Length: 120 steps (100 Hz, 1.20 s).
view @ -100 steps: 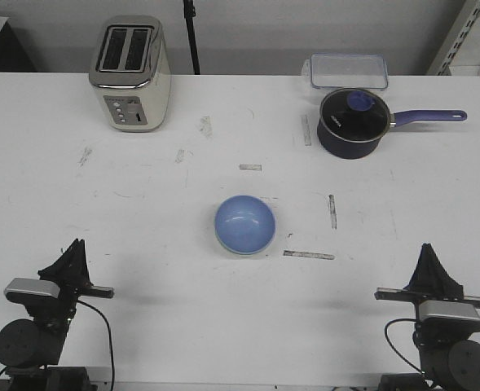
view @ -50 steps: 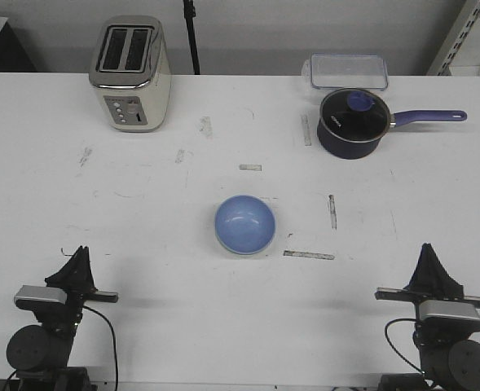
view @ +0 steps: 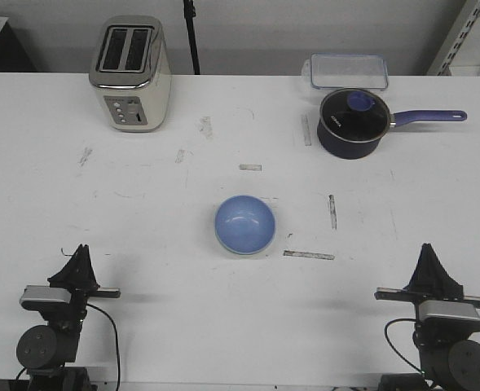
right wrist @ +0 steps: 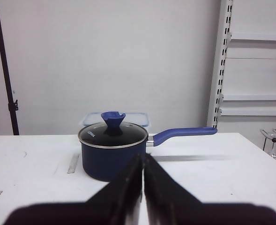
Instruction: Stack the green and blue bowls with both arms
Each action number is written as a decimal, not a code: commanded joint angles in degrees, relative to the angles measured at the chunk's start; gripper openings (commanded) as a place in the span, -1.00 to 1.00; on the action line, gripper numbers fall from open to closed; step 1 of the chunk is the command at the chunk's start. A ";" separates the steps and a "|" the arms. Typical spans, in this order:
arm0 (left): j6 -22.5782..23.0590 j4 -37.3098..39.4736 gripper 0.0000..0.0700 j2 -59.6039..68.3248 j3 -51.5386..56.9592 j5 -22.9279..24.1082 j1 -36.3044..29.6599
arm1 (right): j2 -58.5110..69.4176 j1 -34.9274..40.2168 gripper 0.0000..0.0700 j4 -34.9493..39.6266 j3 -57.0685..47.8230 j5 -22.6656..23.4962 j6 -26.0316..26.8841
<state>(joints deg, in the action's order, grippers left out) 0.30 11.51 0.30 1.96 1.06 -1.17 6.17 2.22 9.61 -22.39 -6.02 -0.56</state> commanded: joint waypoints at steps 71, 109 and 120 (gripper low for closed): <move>-0.42 0.50 -0.99 -0.11 -1.25 -0.17 -0.02 | -0.20 0.07 -1.00 -0.59 -0.28 0.02 0.72; -0.42 0.52 -0.99 -0.11 -1.25 -0.20 -0.02 | -0.20 0.07 -1.00 -0.59 -0.28 0.02 0.72; -0.42 0.52 -0.99 -0.11 -1.25 -0.17 -0.02 | -0.31 0.07 -1.00 0.48 -0.26 -0.13 0.66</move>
<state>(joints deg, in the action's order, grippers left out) 0.30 11.33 0.30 1.96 1.08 -1.17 6.17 2.22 9.82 -22.39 -6.09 -0.56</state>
